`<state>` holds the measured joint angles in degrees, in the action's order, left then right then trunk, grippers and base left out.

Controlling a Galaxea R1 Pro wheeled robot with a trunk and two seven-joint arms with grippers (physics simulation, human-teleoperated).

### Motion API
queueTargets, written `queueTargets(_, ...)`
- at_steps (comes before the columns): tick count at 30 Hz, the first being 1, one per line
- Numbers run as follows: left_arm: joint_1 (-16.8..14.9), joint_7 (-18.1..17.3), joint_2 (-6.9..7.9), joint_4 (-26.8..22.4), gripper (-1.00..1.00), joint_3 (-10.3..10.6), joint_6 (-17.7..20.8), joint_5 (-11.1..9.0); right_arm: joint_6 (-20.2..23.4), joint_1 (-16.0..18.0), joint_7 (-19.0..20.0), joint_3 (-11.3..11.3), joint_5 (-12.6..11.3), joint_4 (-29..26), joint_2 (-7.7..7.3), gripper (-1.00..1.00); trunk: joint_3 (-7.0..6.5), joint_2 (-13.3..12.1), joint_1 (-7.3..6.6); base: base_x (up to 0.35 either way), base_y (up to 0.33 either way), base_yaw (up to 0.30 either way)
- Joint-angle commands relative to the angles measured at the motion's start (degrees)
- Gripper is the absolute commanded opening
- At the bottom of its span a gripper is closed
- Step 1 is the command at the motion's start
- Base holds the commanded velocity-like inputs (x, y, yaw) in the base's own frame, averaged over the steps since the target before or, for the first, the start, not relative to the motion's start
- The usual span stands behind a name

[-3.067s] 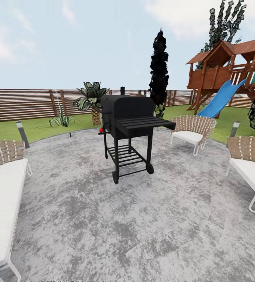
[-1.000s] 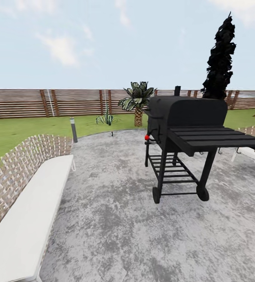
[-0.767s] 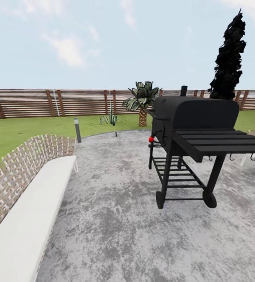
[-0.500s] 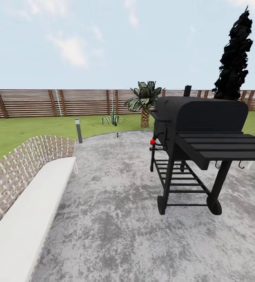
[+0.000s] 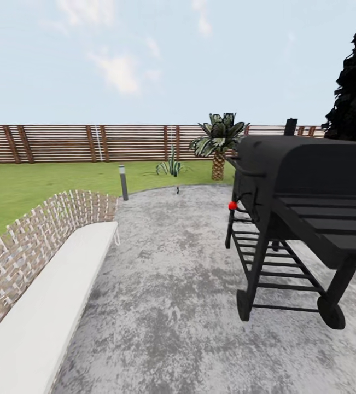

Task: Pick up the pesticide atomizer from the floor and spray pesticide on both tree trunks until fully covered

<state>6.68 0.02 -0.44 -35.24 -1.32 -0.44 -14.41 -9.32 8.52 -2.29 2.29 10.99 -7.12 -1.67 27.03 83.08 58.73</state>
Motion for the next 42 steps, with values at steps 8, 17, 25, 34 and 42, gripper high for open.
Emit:
queueTargets(8, 0.0, 0.0, 0.00, 0.0, 1.00, 0.0, 0.0, 0.0, 0.2, 0.0, 0.2, 0.0, 0.0, 0.6, -0.02, 1.00, 0.00, 0.0, 0.00, 0.337, 0.174, 0.033)
queueTargets(17, 0.0, 0.0, 0.00, 0.0, 1.00, 0.1, 0.0, 0.0, 0.1, 0.0, 0.3, 0.0, 0.0, 2.6, -0.08, 1.00, 0.00, 0.0, 0.00, 0.345, 0.059, 0.002)
queueTargets(25, 0.0, 0.0, 0.00, 0.0, 1.00, 0.1, 0.0, 0.0, 0.1, 0.0, 0.2, -0.1, -0.3, 2.6, -0.09, 1.00, 0.00, 0.0, 0.00, 0.350, 0.004, 0.000)
queueTargets(34, 0.0, 0.0, 0.00, 0.1, 1.00, 0.1, 0.0, 0.0, 0.1, 0.0, 0.2, 0.0, -0.2, 2.6, -0.09, 1.00, 0.00, 0.0, 0.00, 0.350, 0.000, 0.000)
queueTargets(42, 0.0, 0.0, 0.00, 0.1, 1.00, 0.1, 0.0, 0.0, 0.1, 0.0, 0.2, 0.0, -0.2, 2.6, -0.09, 1.00, 0.00, 0.0, 0.00, 0.350, 0.002, 0.000)
